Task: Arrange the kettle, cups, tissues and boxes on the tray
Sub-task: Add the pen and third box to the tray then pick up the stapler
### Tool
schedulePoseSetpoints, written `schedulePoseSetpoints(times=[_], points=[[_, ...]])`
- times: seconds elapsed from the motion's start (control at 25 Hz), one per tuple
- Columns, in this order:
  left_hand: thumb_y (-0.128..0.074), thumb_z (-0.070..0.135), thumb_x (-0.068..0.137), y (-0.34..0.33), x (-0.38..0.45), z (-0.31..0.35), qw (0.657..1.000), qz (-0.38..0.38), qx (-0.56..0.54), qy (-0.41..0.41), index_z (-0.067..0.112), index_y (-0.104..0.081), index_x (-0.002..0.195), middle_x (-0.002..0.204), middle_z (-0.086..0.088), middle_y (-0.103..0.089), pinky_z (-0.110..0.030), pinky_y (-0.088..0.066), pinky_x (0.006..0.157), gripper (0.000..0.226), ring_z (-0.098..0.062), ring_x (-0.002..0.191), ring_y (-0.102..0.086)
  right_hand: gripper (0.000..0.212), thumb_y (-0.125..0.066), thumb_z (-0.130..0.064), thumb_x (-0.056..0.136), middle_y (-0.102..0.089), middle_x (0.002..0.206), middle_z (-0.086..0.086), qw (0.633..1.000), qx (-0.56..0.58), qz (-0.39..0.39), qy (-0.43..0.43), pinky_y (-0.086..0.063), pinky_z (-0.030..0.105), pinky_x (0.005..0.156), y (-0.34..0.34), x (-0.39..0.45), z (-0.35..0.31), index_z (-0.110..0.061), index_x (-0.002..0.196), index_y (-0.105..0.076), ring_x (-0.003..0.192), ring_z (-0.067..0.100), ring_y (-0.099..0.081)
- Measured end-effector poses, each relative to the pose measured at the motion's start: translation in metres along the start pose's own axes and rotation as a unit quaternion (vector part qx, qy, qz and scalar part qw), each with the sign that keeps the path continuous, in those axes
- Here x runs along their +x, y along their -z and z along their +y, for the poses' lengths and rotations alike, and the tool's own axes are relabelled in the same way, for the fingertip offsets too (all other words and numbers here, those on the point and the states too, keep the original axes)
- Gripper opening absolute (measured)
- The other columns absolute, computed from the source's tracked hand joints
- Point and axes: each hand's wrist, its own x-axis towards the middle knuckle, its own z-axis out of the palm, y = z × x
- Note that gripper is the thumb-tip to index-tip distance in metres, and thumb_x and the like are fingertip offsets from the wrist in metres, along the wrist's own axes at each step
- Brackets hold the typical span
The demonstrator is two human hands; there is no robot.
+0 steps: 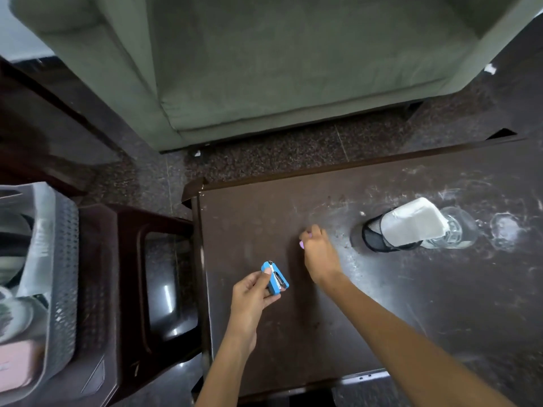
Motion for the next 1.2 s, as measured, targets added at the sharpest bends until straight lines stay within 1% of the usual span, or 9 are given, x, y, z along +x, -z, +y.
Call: schedulePoseSetpoints(times=[0.24, 0.36, 0.52, 0.64, 0.72, 0.88, 1.04, 1.12, 1.2], points=[[-0.054, 0.024, 0.094, 0.078, -0.037, 0.008, 1.000, 0.025, -0.014, -0.012, 0.007, -0.067, 0.099, 0.104, -0.017, -0.071, -0.025, -0.058, 0.075, 0.022, -0.024, 0.095, -0.070, 0.010, -0.066, -0.007, 0.083, -0.057, 0.092, -0.001, 0.960, 0.277, -0.012, 0.031, -0.045, 0.017, 0.067, -0.011, -0.086, -0.082, -0.013, 0.090, -0.069, 0.074, 0.017, -0.060], [-0.054, 0.023, 0.095, 0.126, -0.059, 0.018, 0.998, 0.035, -0.038, -0.022, 0.007, -0.067, 0.095, 0.103, -0.017, -0.071, -0.025, -0.058, 0.076, 0.021, -0.023, 0.093, -0.070, 0.006, -0.065, -0.013, 0.085, -0.065, 0.085, -0.003, 0.924, 0.383, 0.001, 0.011, -0.056, 0.029, 0.071, 0.002, -0.119, -0.134, -0.018, 0.087, -0.066, 0.076, 0.012, -0.065], [-0.055, 0.020, 0.094, 0.200, -0.088, 0.033, 0.995, 0.073, -0.053, -0.047, -0.001, -0.067, 0.094, 0.099, -0.022, -0.071, -0.023, -0.058, 0.072, 0.024, -0.023, 0.089, -0.071, 0.017, -0.044, -0.012, 0.090, -0.064, 0.070, -0.003, 0.892, 0.451, -0.035, 0.021, -0.057, 0.040, 0.065, 0.030, -0.144, -0.221, -0.018, 0.086, -0.059, 0.070, 0.011, -0.062], [-0.056, 0.018, 0.093, 0.251, -0.103, 0.045, 0.989, 0.108, -0.084, -0.060, -0.002, -0.066, 0.091, 0.090, -0.020, -0.070, -0.023, -0.059, 0.069, 0.023, -0.024, 0.084, -0.070, 0.017, -0.051, -0.041, 0.083, -0.060, 0.073, -0.007, 0.922, 0.374, -0.049, 0.085, -0.048, 0.033, 0.058, 0.040, -0.151, -0.287, -0.028, 0.079, -0.060, 0.063, 0.008, -0.055], [-0.057, 0.016, 0.092, 0.281, -0.110, 0.051, 0.983, 0.124, -0.115, -0.072, 0.002, -0.066, 0.081, 0.077, -0.011, -0.070, -0.022, -0.057, 0.062, 0.020, -0.015, 0.069, -0.069, 0.032, -0.063, -0.061, 0.069, -0.060, 0.082, -0.015, 0.949, 0.281, -0.041, 0.136, -0.046, 0.024, 0.060, 0.038, -0.154, -0.323, -0.032, 0.082, -0.062, 0.069, 0.003, -0.057], [-0.054, 0.009, 0.093, 0.323, -0.119, 0.060, 0.979, 0.128, -0.131, -0.091, -0.001, -0.065, 0.080, 0.073, -0.010, -0.069, -0.020, -0.055, 0.059, 0.019, -0.011, 0.062, -0.068, 0.029, -0.070, -0.051, 0.058, -0.065, 0.077, -0.013, 0.961, 0.212, -0.055, 0.166, -0.053, 0.033, 0.066, 0.030, -0.156, -0.377, -0.028, 0.077, -0.067, 0.073, 0.005, -0.061], [-0.062, 0.021, 0.089, 0.354, -0.114, 0.061, 0.975, 0.151, -0.099, -0.129, 0.001, -0.067, 0.099, 0.089, -0.016, -0.074, -0.042, -0.058, 0.079, 0.023, -0.027, 0.083, -0.072, 0.035, -0.067, -0.053, 0.059, -0.067, 0.072, -0.003, 0.982, 0.133, -0.031, 0.133, -0.050, 0.030, 0.063, 0.029, -0.145, -0.422, -0.020, 0.070, -0.065, 0.073, 0.021, -0.063], [-0.062, 0.035, 0.079, 0.368, -0.113, 0.061, 0.970, 0.187, -0.046, -0.146, 0.011, -0.068, 0.101, 0.093, -0.013, -0.073, -0.050, -0.054, 0.087, 0.033, -0.028, 0.089, -0.070, 0.036, -0.064, -0.051, 0.063, -0.064, 0.074, 0.003, 0.990, 0.057, -0.026, 0.123, -0.042, 0.028, 0.059, 0.029, -0.131, -0.441, -0.015, 0.068, -0.059, 0.077, 0.029, -0.063], [-0.058, 0.037, 0.074, 0.377, -0.114, 0.060, 0.966, 0.211, -0.026, -0.149, 0.023, -0.067, 0.093, 0.093, -0.008, -0.074, -0.051, -0.053, 0.088, 0.025, -0.024, 0.088, -0.070, 0.035, -0.064, -0.046, 0.069, -0.056, 0.076, 0.005, 0.991, -0.007, -0.049, 0.127, -0.036, 0.028, 0.060, 0.025, -0.119, -0.458, -0.014, 0.071, -0.050, 0.082, 0.032, -0.062]])
